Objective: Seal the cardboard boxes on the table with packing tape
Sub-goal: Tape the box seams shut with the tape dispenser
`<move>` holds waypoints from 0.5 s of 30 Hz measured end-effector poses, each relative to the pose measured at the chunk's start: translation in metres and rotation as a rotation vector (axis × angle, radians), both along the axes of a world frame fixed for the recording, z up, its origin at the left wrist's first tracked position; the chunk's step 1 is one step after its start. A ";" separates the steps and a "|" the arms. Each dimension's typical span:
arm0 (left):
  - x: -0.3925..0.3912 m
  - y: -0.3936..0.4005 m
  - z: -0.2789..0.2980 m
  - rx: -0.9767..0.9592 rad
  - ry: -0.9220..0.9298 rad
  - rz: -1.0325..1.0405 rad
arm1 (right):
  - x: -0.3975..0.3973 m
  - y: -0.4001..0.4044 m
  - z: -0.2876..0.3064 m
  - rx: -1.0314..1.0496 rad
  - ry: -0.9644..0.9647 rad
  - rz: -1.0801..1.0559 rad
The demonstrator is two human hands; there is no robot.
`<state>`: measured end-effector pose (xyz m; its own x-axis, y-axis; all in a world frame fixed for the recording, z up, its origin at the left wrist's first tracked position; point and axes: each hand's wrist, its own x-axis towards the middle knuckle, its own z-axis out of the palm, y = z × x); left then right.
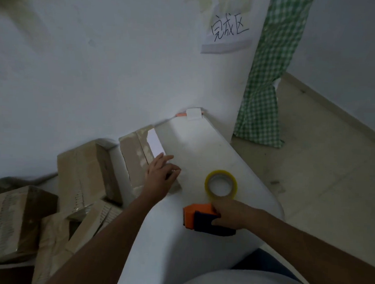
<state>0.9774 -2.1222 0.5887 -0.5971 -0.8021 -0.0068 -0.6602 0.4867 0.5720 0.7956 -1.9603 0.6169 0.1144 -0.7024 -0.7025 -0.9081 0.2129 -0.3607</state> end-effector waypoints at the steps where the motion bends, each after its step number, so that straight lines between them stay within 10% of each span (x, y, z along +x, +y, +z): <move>1: 0.000 -0.001 -0.001 0.002 -0.004 0.005 | 0.006 0.005 -0.006 -0.024 0.015 -0.009; 10: -0.001 -0.001 0.000 -0.009 0.001 0.007 | 0.023 0.027 -0.038 -0.238 0.066 -0.293; 15: 0.001 0.005 0.002 -0.001 0.002 -0.016 | 0.025 -0.022 -0.031 -0.247 -0.522 -0.939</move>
<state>0.9782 -2.1174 0.5910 -0.6098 -0.7926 -0.0042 -0.6511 0.4979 0.5729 0.8203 -1.9820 0.5863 -0.2964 -0.7800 -0.5512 -0.1463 0.6074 -0.7808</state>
